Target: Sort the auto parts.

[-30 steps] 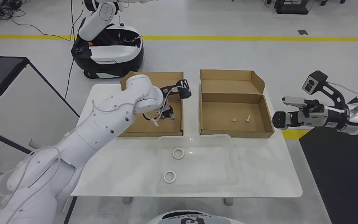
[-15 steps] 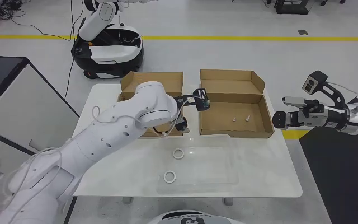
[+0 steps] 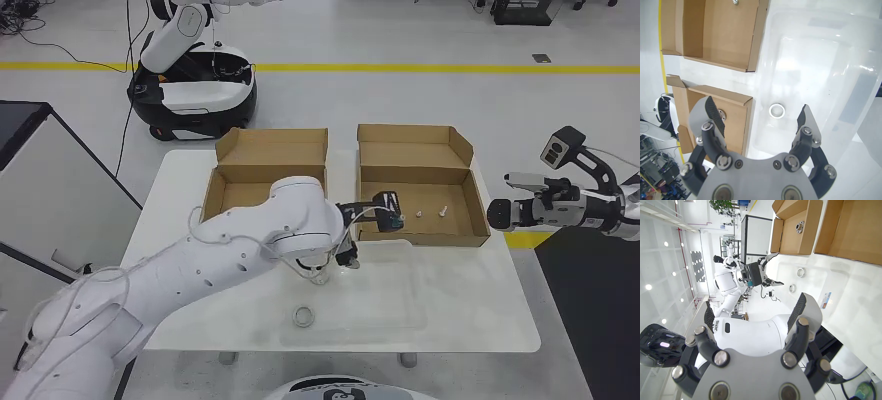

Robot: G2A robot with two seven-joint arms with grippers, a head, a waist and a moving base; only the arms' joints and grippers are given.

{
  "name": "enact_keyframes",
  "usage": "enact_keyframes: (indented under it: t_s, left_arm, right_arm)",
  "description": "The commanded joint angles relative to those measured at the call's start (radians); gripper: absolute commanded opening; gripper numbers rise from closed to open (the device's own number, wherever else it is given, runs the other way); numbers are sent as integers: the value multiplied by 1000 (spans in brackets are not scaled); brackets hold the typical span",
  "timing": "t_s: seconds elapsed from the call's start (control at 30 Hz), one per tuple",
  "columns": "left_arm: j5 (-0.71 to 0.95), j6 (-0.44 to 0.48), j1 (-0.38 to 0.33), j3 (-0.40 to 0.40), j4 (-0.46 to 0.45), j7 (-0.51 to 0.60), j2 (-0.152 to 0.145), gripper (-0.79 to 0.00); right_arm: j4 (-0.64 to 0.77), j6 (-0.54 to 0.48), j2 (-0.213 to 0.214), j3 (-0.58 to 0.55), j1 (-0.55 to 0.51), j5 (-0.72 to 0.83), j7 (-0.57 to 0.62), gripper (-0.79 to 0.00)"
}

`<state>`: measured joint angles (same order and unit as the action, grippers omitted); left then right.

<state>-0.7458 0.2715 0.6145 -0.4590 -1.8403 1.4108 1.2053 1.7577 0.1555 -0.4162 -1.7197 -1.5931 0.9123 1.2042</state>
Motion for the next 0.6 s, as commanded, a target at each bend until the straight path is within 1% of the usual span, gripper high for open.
enact_keyframes:
  t_s: [0.0, 0.27, 0.33, 0.57]
  left_arm:
    - [12, 1, 5, -4, -14, 19, -2, 0]
    - [41, 21, 35, -35, -72, 111, -22, 0]
    - [47, 18, 43, -37, -82, 120, -29, 0]
    - [68, 13, 53, -30, -101, 125, -69, 0]
  right_arm:
    - [0, 0, 0, 0, 0, 0, 0, 0]
    - [0, 0, 0, 0, 0, 0, 0, 0]
    - [0, 0, 0, 0, 0, 0, 0, 0]
    - [0, 0, 0, 0, 0, 0, 0, 0]
